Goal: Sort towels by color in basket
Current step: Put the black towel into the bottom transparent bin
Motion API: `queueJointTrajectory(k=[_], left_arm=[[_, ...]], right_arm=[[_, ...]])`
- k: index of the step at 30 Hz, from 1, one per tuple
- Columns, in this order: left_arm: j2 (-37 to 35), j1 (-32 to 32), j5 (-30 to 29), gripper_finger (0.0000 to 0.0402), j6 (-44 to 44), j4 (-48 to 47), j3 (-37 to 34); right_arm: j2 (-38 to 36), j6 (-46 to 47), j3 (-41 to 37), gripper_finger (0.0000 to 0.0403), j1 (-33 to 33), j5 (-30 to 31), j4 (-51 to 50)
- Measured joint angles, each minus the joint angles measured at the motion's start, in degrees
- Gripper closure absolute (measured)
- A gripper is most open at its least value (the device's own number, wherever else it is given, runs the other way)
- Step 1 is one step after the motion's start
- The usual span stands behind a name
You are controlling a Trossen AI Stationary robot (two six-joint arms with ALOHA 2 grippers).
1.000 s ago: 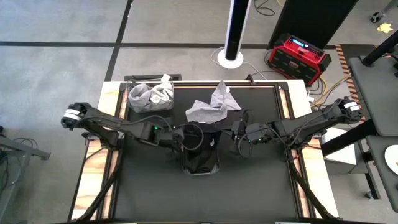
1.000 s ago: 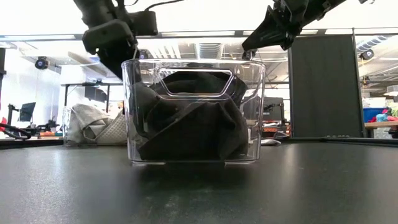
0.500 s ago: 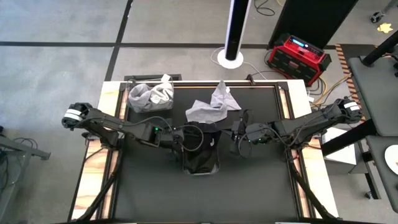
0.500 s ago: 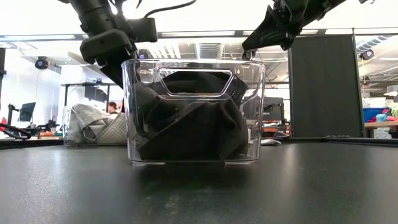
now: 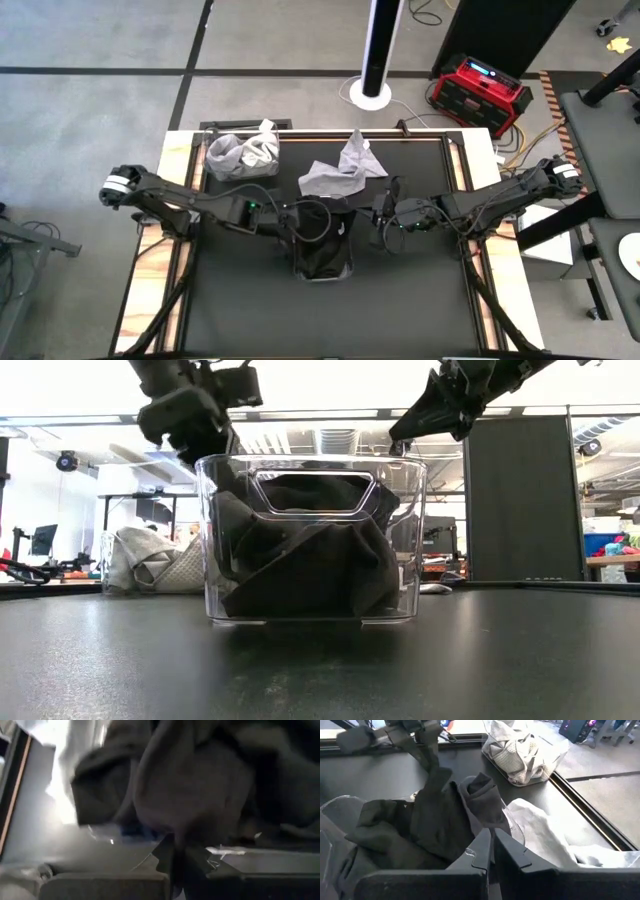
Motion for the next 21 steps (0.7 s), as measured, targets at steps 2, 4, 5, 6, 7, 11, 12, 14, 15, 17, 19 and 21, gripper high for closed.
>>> queueJointTrajectory(k=[2, 4, 5, 6, 7, 11, 12, 14, 15, 17, 19, 21], left_arm=[[0.0, 0.0, 0.0, 0.04, 1.6, 0.3, 1.4], [0.0, 0.0, 0.0, 0.0401, 3.3, 1.1, 2.6], [0.0, 0.0, 0.0, 0.0401, 4.3, 1.6, 3.2], [0.0, 0.0, 0.0, 0.0401, 5.4, 2.4, 3.6], [0.0, 0.0, 0.1, 0.0401, 6.7, 3.6, 4.0], [0.0, 0.1, 1.1, 0.0401, 12.1, 10.3, 4.3], [0.2, 0.3, 1.9, 0.0401, 13.5, 11.9, 4.3], [0.8, 0.7, 2.8, 0.0401, 15.2, 14.4, 4.3], [1.3, 0.9, 3.1, 0.0401, 15.7, 15.1, 4.3], [2.6, 1.6, 3.2, 0.0401, 16.3, 17.1, 4.3], [4.3, 2.5, 3.4, 0.0401, 16.8, 18.8, 4.5], [6.3, 3.4, 3.3, 0.0401, 17.1, 20.5, 5.1]], right_arm=[[0.0, 0.0, 0.0, 0.039, 0.0, 0.0, 0.4], [0.1, -0.4, 0.0, 0.039, 0.0, 0.0, 1.6], [0.2, -0.8, 0.0, 0.039, 0.0, 0.0, 2.0], [0.2, -1.0, 0.0, 0.039, 0.0, 0.0, 1.9], [0.3, -1.0, 0.0, 0.039, 0.0, 0.0, 1.7], [0.5, -0.8, 0.0, 0.039, 0.0, 0.0, 1.9], [0.5, -0.8, 0.0, 0.039, 0.0, 0.0, 1.7], [0.5, -0.6, 0.0, 0.039, 0.0, 0.0, 1.7], [0.5, -0.5, 0.0, 0.039, 0.0, 0.0, 1.7], [0.5, -0.5, 0.0, 0.039, 0.0, 0.0, 1.7], [0.5, -0.5, 0.0, 0.039, 0.0, 0.0, 1.7], [0.5, -0.5, 0.0, 0.039, 0.0, 0.0, 1.6]])
